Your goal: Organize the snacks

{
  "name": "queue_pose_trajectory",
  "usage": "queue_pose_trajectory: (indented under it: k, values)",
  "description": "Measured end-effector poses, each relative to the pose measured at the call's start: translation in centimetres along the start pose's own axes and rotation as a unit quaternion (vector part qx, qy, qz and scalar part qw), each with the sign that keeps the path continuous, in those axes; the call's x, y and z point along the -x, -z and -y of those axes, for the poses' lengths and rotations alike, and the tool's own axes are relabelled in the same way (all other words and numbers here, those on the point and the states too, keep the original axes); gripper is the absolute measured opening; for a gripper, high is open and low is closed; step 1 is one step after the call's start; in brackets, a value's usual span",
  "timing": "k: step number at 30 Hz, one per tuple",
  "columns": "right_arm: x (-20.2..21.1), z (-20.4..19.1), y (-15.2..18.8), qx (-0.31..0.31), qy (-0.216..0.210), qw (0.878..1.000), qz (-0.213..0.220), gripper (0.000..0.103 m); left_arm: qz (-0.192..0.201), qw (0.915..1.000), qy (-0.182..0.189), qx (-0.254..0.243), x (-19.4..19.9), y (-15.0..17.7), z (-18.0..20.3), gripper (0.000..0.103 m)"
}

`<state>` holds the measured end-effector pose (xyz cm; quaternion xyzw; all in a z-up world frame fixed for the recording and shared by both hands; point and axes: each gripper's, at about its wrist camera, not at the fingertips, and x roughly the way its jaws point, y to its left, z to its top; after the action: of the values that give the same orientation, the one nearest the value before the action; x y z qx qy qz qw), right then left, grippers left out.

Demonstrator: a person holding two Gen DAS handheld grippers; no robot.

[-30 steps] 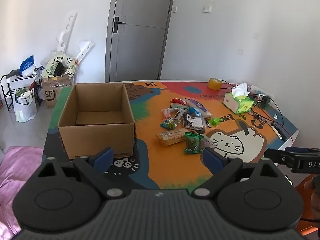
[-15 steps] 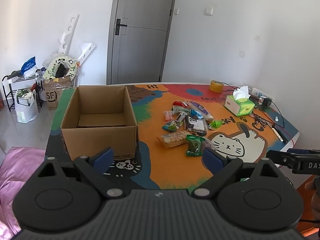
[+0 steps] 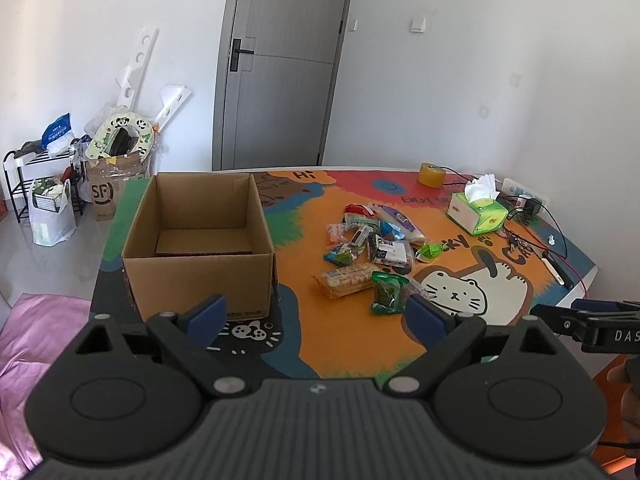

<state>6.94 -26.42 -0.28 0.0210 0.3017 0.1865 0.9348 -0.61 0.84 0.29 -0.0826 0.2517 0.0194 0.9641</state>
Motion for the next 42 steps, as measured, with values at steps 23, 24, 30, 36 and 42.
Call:
queue_pose_trajectory:
  k: [23,24,30,36,42]
  values:
    - [-3.0,1.7,0.2,-0.005,-0.006,1.0,-0.017,0.103,-0.038,0.9991,0.005,-0.016,-3.5,0.1,1.3,0.095]
    - [-3.3,1.9,0.3,-0.009,-0.009,1.0,-0.019,0.103,-0.037,0.999,0.003,-0.023,-3.8,0.2,1.4,0.095]
    - [-4.9,3.2,0.9,-0.015,-0.007,1.0,-0.021,0.103,-0.042,0.9985,0.022,-0.028,-5.6,0.8,2.4,0.095]
    - [-6.4,3.9,1.3,-0.008,-0.023,0.999,-0.026,0.103,-0.054,0.9975,0.039,-0.02,-8.1,1.4,3.0,0.095]
    - [-8.2,4.7,1.2,-0.017,-0.041,0.999,-0.029,0.103,-0.056,0.9965,0.062,-0.003,-10.1,1.7,3.3,0.094]
